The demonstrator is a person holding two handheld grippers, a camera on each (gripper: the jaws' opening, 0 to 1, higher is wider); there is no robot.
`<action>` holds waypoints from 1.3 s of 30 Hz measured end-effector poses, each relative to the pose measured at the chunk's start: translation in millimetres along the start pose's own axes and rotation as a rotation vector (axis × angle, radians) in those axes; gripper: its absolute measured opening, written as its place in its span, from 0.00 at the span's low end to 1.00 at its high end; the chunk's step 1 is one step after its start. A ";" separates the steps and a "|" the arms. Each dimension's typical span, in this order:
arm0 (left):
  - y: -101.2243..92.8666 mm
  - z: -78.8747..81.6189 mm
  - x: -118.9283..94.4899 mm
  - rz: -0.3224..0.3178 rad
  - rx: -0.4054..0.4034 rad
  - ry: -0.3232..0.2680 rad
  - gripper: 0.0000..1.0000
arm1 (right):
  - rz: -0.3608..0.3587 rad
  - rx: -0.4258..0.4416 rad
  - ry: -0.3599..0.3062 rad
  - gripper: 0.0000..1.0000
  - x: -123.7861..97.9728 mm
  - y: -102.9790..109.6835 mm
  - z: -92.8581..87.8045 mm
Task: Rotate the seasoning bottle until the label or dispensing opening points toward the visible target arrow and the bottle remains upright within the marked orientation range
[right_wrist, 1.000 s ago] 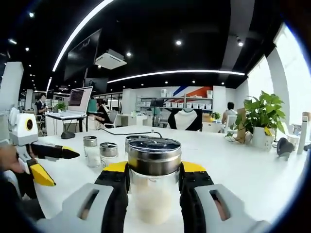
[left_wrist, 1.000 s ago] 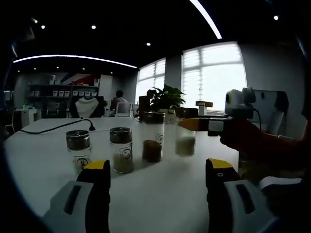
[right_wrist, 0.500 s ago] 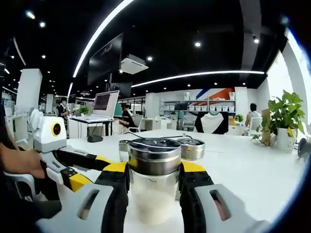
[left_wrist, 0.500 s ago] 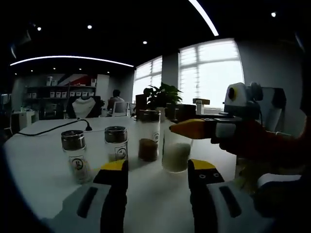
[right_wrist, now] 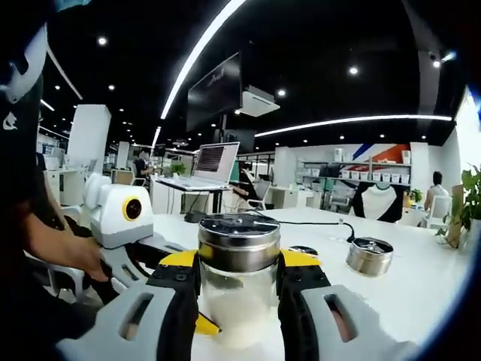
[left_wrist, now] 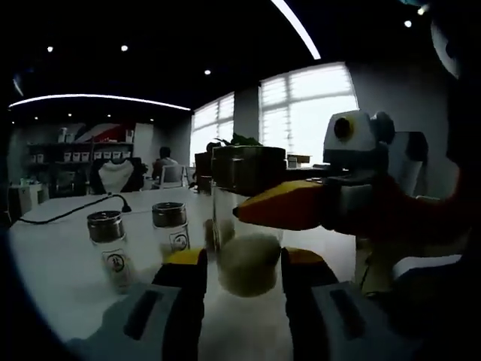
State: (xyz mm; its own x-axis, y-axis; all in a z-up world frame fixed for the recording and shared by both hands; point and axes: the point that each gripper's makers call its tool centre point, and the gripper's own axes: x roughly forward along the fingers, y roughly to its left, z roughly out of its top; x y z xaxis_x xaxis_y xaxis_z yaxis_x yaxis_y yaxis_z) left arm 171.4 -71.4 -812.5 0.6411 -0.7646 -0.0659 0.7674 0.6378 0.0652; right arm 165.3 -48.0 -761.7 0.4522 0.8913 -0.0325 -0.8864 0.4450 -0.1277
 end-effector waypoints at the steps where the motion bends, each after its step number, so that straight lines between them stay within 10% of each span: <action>1: -2.7 0.9 -2.2 -0.029 0.012 -0.006 0.45 | 0.037 0.008 -0.003 0.38 1.8 6.6 0.9; 9: -7.3 -7.0 -6.6 -0.123 0.056 0.043 0.44 | 0.142 0.020 -0.028 0.38 9.9 26.1 2.9; 22: 20.6 -16.7 1.1 0.219 0.049 0.139 0.42 | -0.144 0.145 -0.014 0.41 21.7 -0.9 -11.7; 29: 17.5 -19.5 0.5 0.253 -0.025 0.120 0.42 | -0.244 0.146 -0.026 0.41 23.5 -2.8 -12.5; 32: 17.7 -14.7 -2.7 0.218 0.003 0.080 0.43 | -0.137 0.088 -0.028 0.41 22.4 4.6 -9.5; 39: -16.0 23.6 -10.3 -0.145 -0.039 -0.109 0.44 | 0.150 0.051 -0.146 0.40 4.8 30.0 22.9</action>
State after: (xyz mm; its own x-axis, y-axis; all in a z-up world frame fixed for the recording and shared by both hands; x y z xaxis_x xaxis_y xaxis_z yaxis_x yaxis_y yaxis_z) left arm 152.3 -76.0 -789.4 0.5205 -0.8531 0.0363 0.8530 0.5214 0.0237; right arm 138.6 -28.5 -743.0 0.2994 0.9492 0.0969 -0.9481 0.3074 -0.0813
